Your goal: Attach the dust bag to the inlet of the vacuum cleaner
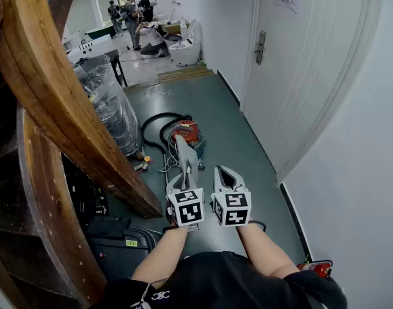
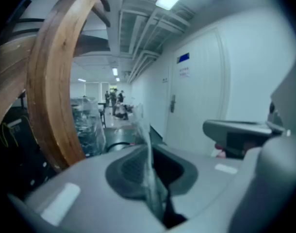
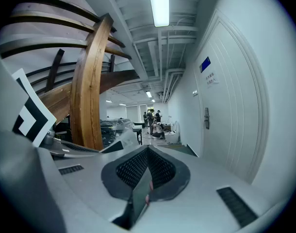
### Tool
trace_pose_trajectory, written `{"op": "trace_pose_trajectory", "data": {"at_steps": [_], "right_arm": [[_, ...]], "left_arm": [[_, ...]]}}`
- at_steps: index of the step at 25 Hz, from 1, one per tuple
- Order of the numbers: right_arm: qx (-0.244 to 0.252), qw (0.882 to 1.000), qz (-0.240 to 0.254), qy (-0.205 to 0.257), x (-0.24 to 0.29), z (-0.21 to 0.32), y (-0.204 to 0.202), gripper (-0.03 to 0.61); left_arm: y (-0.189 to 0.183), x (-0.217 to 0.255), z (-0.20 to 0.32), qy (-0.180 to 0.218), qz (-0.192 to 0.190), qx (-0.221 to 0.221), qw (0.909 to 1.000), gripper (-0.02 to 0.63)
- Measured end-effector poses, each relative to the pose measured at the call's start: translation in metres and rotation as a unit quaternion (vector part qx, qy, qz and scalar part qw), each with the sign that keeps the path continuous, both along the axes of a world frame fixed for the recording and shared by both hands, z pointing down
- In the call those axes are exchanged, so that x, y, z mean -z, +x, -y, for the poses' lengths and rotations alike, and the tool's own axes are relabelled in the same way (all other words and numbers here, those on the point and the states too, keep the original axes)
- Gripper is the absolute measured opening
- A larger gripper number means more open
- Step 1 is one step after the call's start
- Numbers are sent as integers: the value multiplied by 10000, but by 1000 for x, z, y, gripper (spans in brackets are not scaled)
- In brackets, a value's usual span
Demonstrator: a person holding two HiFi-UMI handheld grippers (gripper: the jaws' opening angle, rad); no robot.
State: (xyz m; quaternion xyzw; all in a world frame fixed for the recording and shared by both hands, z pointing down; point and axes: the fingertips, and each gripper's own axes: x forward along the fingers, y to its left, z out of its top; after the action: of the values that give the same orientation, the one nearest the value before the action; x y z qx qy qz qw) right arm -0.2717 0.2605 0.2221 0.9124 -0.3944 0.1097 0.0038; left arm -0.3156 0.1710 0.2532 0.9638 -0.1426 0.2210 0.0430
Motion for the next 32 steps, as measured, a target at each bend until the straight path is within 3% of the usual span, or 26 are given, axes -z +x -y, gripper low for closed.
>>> {"op": "trace_pose_trajectory", "data": {"at_steps": [22, 32], "right_arm": [[311, 9991, 246, 142, -14, -24, 34, -2], [521, 9978, 406, 3, -31, -12, 53, -2]], "left_arm": [[21, -15, -5, -63, 90, 483, 9988, 29], [26, -34, 31, -220, 239, 956, 9949, 31]]}}
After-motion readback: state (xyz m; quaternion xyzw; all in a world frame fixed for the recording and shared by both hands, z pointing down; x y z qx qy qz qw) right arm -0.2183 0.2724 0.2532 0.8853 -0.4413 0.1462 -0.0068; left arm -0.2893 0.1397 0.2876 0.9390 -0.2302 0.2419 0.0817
